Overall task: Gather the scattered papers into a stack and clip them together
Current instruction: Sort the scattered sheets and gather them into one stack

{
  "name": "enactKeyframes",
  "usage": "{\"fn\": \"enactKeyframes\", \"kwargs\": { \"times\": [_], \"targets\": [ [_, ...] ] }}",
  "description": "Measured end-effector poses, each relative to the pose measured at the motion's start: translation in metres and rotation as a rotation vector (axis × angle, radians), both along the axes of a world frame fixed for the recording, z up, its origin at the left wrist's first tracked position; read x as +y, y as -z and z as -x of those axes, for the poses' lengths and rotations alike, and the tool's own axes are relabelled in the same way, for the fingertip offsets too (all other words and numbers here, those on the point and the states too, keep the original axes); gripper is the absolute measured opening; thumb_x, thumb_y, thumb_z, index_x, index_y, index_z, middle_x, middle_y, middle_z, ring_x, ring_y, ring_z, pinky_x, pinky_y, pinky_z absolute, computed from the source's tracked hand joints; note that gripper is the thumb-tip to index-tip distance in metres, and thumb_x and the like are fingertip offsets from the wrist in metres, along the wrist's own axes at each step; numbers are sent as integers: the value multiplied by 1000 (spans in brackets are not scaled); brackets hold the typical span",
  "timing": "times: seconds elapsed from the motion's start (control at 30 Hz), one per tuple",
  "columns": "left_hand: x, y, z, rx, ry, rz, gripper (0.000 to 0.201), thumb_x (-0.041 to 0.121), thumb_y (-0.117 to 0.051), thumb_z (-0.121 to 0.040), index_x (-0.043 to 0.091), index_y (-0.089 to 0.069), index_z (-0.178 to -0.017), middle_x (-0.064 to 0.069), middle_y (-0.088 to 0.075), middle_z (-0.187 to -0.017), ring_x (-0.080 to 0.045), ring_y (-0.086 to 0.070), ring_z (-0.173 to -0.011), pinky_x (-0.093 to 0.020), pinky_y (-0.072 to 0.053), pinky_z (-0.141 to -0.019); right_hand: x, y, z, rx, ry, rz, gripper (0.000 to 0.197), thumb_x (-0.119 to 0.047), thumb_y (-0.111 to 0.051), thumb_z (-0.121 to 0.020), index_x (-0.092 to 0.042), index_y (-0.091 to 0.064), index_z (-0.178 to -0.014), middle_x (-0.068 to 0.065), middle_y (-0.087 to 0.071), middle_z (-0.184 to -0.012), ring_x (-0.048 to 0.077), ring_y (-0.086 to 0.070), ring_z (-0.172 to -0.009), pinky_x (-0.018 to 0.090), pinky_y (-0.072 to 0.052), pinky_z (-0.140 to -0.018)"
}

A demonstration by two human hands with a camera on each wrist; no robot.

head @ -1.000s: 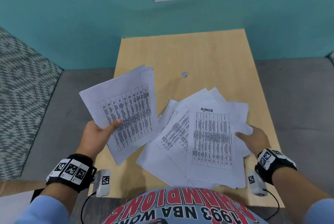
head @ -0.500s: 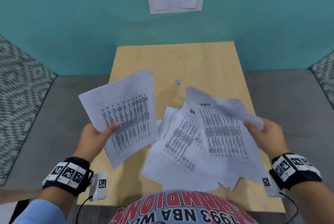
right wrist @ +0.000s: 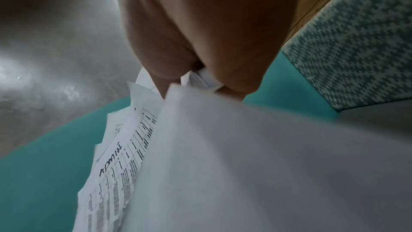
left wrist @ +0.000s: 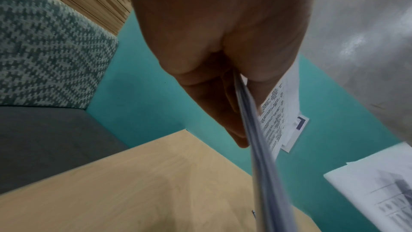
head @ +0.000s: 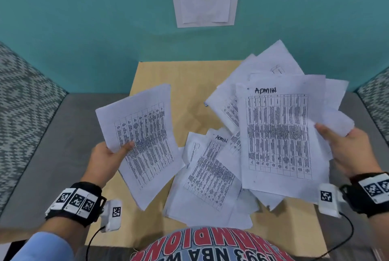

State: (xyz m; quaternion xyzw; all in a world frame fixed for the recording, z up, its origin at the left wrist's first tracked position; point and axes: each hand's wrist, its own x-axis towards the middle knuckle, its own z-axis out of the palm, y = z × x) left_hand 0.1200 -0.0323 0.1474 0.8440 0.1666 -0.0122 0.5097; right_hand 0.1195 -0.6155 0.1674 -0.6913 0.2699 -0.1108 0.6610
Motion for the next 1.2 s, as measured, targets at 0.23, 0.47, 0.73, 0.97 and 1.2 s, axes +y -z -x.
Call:
{"fn": "enactKeyframes", "kwargs": {
  "times": [0.23, 0.47, 0.73, 0.97, 1.2],
  "targets": [
    [-5, -12, -12, 0, -10, 78, 26, 45, -86, -87, 32, -81, -109, 4, -82, -112, -23, -78, -108, -55, -59, -101, 8, 6, -14, 57, -64, -282, 60, -17, -80, -80, 0, -65, -135, 15, -76, -125, 25, -78, -105, 39, -66, -79],
    [-60, -29, -19, 3, 71, 397, 28, 31, -79, -91, 24, -76, -117, 6, -83, -114, -20, -79, -108, -44, -62, -94, 70, 22, -11, 131, -267, -456, 33, -7, -65, -99, -5, -69, -131, 14, -75, -128, 31, -75, -114, 47, -64, -89],
    [-103, -38, -27, 61, 159, 613, 59, 29, -87, -81, 14, -68, -135, -8, -77, -131, -27, -74, -121, -53, -57, -106, 117, 10, -19, 182, -481, -481, 50, -13, -73, -89, -7, -64, -139, 17, -71, -135, 37, -69, -124, 58, -51, -107],
    [-95, -28, -31, 75, 58, 757, 41, 10, -69, -101, 18, -66, -140, -11, -72, -140, -36, -68, -130, -65, -47, -112, 120, 2, -20, 187, -394, -588, 48, -33, -59, -104, -5, -60, -143, 16, -68, -140, 33, -66, -126, 55, -48, -112],
    [-95, -24, -24, 72, 7, 742, 43, 12, -69, -101, 17, -64, -143, -10, -71, -141, -36, -67, -132, -63, -47, -113, 146, 6, 4, 347, -559, -494, 42, -21, -68, -98, -1, -65, -136, 20, -75, -126, 38, -73, -116, 50, -59, -96]
  ]
}}
